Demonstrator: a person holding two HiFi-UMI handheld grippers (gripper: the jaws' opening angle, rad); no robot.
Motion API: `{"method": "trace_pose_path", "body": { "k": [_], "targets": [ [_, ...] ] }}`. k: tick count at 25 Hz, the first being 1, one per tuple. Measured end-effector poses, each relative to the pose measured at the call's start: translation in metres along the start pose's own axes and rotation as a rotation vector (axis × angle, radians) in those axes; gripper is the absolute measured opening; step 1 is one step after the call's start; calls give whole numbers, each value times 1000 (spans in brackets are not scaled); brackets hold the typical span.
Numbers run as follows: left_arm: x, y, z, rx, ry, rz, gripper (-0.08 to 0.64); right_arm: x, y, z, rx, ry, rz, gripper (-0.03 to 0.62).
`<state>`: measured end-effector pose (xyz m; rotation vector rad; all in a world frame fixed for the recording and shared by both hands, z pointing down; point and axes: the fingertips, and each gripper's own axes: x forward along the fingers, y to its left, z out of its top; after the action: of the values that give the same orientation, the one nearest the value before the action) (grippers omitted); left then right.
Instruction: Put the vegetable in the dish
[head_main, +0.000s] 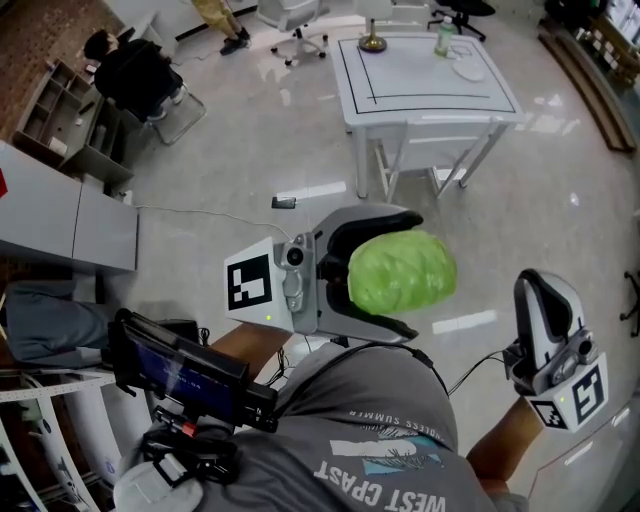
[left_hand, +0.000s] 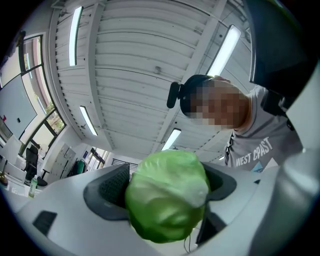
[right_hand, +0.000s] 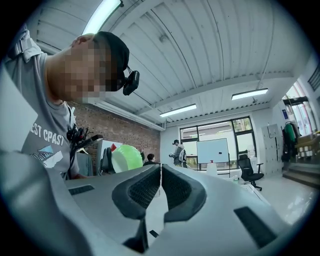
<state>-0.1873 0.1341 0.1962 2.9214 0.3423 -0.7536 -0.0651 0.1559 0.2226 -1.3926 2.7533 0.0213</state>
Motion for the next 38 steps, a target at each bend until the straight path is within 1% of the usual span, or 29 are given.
{"method": "trace_pose_path", "body": {
  "k": [6, 10, 14, 18, 21, 24, 31, 35, 38],
  "targets": [
    [42, 26, -19, 51, 18, 14, 423, -10, -41, 6, -20, -3, 39, 11],
    [66, 36, -33, 68, 20, 16, 423, -15, -68, 8, -56, -8, 74, 11],
    [77, 48, -43, 87, 20, 41, 423, -7, -90, 6, -90, -18, 99, 11],
    [84, 57, -46, 90, 32, 50, 423, 4, -96, 9, -94, -15, 112, 11],
    [86, 65, -47, 82, 36, 36, 422, 14, -100, 12, -92, -23, 101, 11],
    [83, 77, -46, 71, 33, 27, 422, 25, -108, 6, -100, -15, 68, 11],
    [67, 100, -29, 76, 30, 9, 422, 54, -116, 8, -121, -9, 25, 11],
    [55, 128, -13, 75, 23, 3, 422, 86, -125, 11, -130, -5, 18, 11],
    [48, 147, -10, 72, 24, -6, 422, 102, -137, 8, -138, -7, -7, 11]
  ]
}}
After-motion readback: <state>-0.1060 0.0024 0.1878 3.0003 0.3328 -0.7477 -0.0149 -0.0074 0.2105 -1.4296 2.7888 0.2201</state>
